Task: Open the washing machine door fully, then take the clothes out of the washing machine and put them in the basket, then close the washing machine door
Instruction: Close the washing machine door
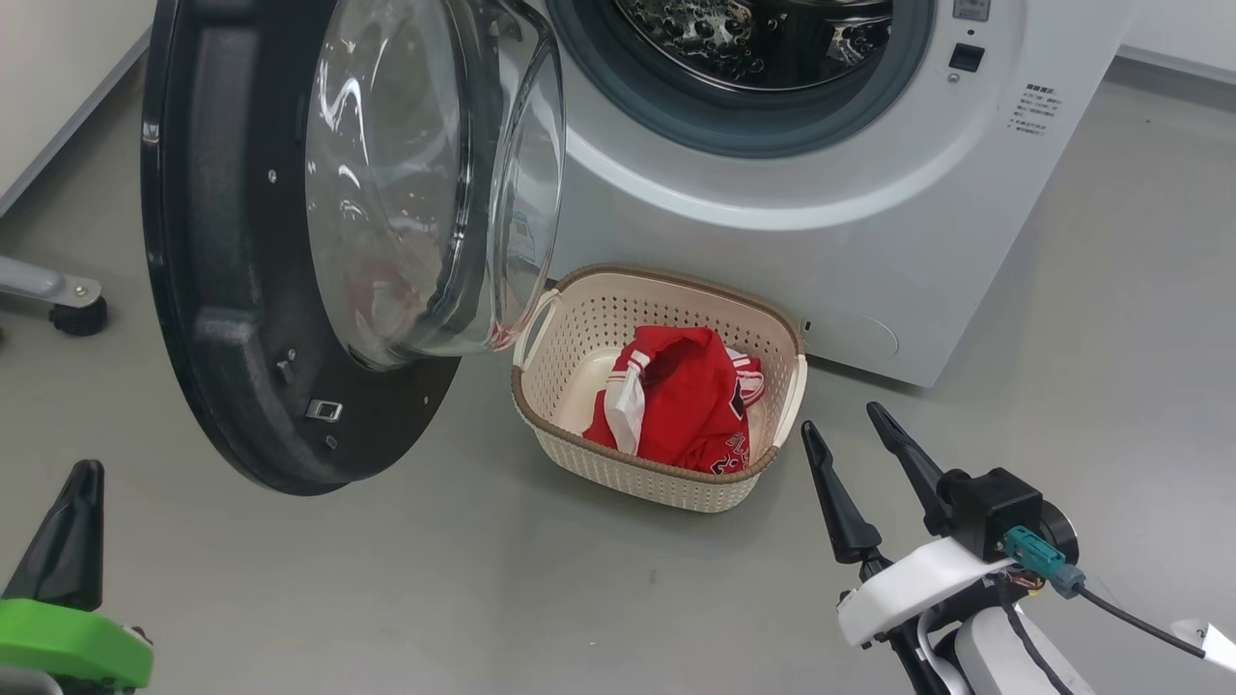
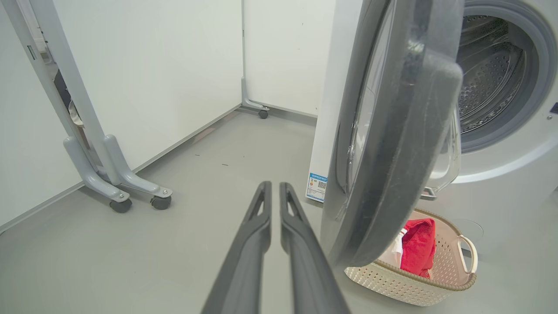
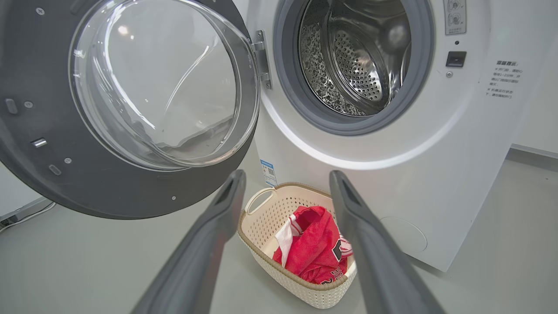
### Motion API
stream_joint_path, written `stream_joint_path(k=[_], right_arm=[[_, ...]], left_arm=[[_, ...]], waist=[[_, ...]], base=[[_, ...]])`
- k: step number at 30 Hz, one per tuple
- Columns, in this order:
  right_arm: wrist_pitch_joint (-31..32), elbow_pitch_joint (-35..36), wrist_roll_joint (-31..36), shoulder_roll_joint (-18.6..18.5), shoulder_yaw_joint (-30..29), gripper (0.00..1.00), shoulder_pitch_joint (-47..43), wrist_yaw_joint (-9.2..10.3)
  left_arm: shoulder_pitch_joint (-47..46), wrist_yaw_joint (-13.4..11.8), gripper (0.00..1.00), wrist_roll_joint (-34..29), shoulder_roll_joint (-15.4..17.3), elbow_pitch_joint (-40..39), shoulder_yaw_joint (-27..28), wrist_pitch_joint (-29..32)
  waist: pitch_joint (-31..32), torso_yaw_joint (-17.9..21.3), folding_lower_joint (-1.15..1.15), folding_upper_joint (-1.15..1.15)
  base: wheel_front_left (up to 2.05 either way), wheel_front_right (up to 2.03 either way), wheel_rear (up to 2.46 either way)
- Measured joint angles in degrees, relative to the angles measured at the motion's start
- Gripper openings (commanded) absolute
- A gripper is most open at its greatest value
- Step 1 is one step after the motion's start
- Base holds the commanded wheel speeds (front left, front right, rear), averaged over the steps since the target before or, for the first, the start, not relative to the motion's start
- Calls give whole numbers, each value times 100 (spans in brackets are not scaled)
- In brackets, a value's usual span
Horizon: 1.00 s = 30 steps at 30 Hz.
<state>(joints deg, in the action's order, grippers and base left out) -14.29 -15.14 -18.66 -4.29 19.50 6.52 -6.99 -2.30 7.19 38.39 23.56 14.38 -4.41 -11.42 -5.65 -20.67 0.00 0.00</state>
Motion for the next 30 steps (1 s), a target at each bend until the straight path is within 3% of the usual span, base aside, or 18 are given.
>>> stream_joint_path(k=[12, 18, 25, 30], right_arm=[[0, 9, 0, 18, 2, 100, 0, 0], [0, 24, 0, 20, -15, 100, 1, 0], [0, 25, 1, 24, -9, 100, 4, 0], [0, 26, 1, 24, -21, 100, 4, 0]], left_arm=[[-22, 0, 0, 59, 174, 18, -11, 0], [-295, 0, 0, 416, 233, 19, 209, 87], [-703, 0, 0, 1347, 186, 113, 624, 528], [-1001, -78, 0, 2282, -131, 321, 961, 1098]], waist=[[-82, 15, 0, 0], [-131, 18, 0, 0], [-193, 50, 0, 0], [-231, 86, 0, 0]], base=[[0, 0, 0], [0, 0, 0], [0, 0, 0], [0, 0, 0]])
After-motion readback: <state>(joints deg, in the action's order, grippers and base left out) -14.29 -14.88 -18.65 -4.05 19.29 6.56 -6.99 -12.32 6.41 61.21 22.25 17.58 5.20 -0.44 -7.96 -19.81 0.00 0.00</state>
